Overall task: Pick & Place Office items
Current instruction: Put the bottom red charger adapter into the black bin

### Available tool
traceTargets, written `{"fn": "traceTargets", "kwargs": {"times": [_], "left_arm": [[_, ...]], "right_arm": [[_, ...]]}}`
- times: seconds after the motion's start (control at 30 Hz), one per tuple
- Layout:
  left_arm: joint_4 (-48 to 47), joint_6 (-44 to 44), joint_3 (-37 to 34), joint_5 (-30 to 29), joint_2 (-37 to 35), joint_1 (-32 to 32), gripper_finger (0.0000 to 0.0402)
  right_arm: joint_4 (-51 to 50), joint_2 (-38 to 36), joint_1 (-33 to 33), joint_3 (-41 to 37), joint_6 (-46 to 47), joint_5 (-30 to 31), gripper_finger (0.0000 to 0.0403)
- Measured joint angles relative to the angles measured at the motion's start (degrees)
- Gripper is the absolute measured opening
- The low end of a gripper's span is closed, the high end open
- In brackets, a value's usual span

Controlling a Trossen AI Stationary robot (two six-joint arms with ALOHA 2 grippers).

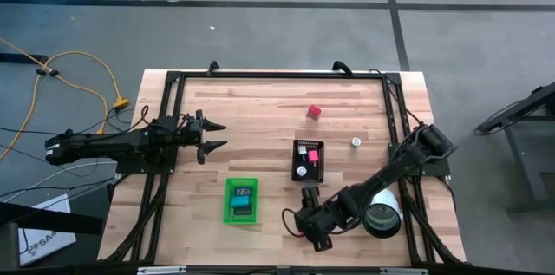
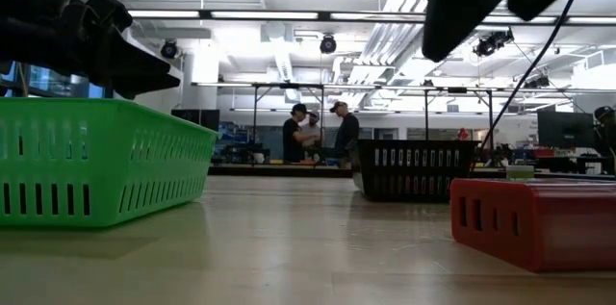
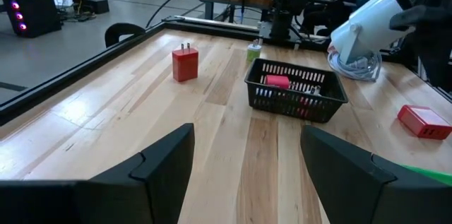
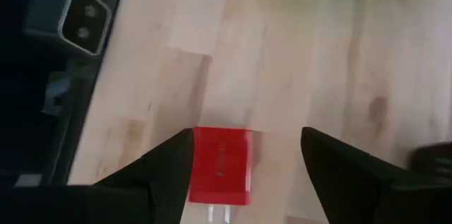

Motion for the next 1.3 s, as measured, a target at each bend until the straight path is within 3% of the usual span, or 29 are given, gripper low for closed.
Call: {"fn": "traceTargets", "kwargs": {"times": [0.67,1.3], "left_arm": [[0.17,0.0,0.01,-0.01,0.0,0.01,0.0252],[0.87,0.0,0.02,0.07,0.0,0.02,0.0252]], "right_arm": [[-0.26,6.12,0.34,-0.07,3.95,-5.31,0.0248],[0.56,7.85,0.58,-0.07,6.02,-4.64,0.0248]]}}
